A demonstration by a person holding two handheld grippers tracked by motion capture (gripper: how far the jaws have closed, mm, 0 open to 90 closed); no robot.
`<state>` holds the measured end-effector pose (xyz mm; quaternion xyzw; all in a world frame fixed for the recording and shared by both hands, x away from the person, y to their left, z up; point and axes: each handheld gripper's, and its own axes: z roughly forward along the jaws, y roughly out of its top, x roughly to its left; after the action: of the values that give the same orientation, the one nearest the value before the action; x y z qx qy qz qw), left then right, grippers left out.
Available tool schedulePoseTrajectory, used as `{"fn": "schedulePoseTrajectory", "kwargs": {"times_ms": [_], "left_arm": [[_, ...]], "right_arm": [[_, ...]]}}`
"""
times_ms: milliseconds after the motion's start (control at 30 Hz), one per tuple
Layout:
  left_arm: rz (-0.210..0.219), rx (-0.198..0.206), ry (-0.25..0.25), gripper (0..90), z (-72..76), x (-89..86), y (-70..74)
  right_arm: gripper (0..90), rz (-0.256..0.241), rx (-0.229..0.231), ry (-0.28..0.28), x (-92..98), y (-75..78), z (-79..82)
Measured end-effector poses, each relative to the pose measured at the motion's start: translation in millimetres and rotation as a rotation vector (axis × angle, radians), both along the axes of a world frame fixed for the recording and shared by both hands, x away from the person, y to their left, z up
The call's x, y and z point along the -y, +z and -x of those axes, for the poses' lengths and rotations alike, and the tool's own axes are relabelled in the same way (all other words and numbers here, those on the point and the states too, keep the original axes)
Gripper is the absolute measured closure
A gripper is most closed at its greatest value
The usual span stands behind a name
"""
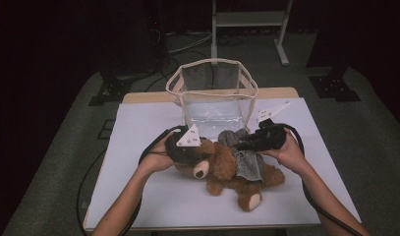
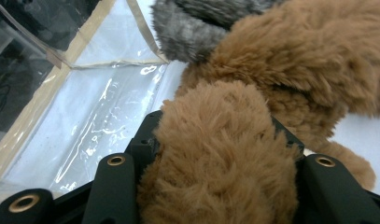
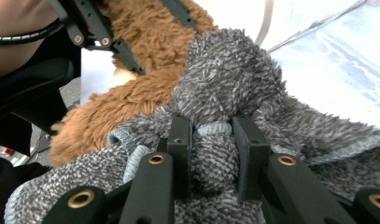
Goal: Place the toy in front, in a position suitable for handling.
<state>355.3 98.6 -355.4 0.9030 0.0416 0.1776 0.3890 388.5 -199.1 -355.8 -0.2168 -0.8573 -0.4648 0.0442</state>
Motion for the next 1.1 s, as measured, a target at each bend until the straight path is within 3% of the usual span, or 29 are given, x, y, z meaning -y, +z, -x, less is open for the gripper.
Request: {"fn": "schedulePoseTrajectory", "kwargs": {"times_ms": [100,233,267,300,367,500,533,700,767,833,900,933,1100], "left_arm": [[0.032,-0.028,0.0,46.2,4.5,-6.7,-6.5],[0.042,-0.071,-0.005,33.2,11.7,-11.9,-12.0],[0.029,-0.11,-0.009,27.4,15.3,-14.4,-12.6],[0.029,-0.11,-0.009,24.8,15.3,-14.4,-12.6],[0.053,-0.157,-0.016,18.3,20.5,-19.5,-6.5],[0.029,-0.176,-0.008,15.3,23.0,-23.5,-4.2],[0.014,-0.217,-0.026,18.4,23.6,-25.1,-9.6],[0.02,-0.199,-0.06,30.4,34.4,-25.4,-19.2],[0.022,-0.186,-0.066,31.1,41.6,-26.7,-21.7],[0.025,-0.178,-0.071,30.9,46.4,-27.3,-22.9],[0.026,-0.177,-0.068,29.6,48.4,-27.8,-23.0],[0.035,-0.173,-0.064,27.9,51.0,-29.7,-23.9],[0.075,-0.193,-0.045,16.3,47.5,-37.3,-19.2]], "right_arm": [[70.5,-0.009,-0.012,-0.015,-1.3,-4.0,-7.7],[70.7,0.002,-0.024,0.01,-7.4,-12.7,-3.4],[71.0,0.018,-0.011,0.034,-14.4,-15.6,6.9],[71.1,0.021,-0.003,0.044,-16.8,-16.3,11.6],[71.3,0.033,0.023,0.063,-21.8,-16.0,24.9],[71.4,0.05,0.069,0.087,-26.1,-12.8,43.7],[71.3,0.064,0.085,0.104,-28.6,-10.4,55.1],[71.0,0.071,0.096,0.119,-29.2,-1.0,59.8],[70.9,0.06,0.116,0.083,-25.9,11.5,50.7],[70.8,0.045,0.109,0.067,-25.2,13.6,43.6],[70.8,0.043,0.101,0.066,-26.3,11.8,40.0],[70.6,0.058,0.075,0.072,-32.5,1.1,37.3],[71.0,0.033,0.062,0.075,-31.3,-11.7,43.6]]}}
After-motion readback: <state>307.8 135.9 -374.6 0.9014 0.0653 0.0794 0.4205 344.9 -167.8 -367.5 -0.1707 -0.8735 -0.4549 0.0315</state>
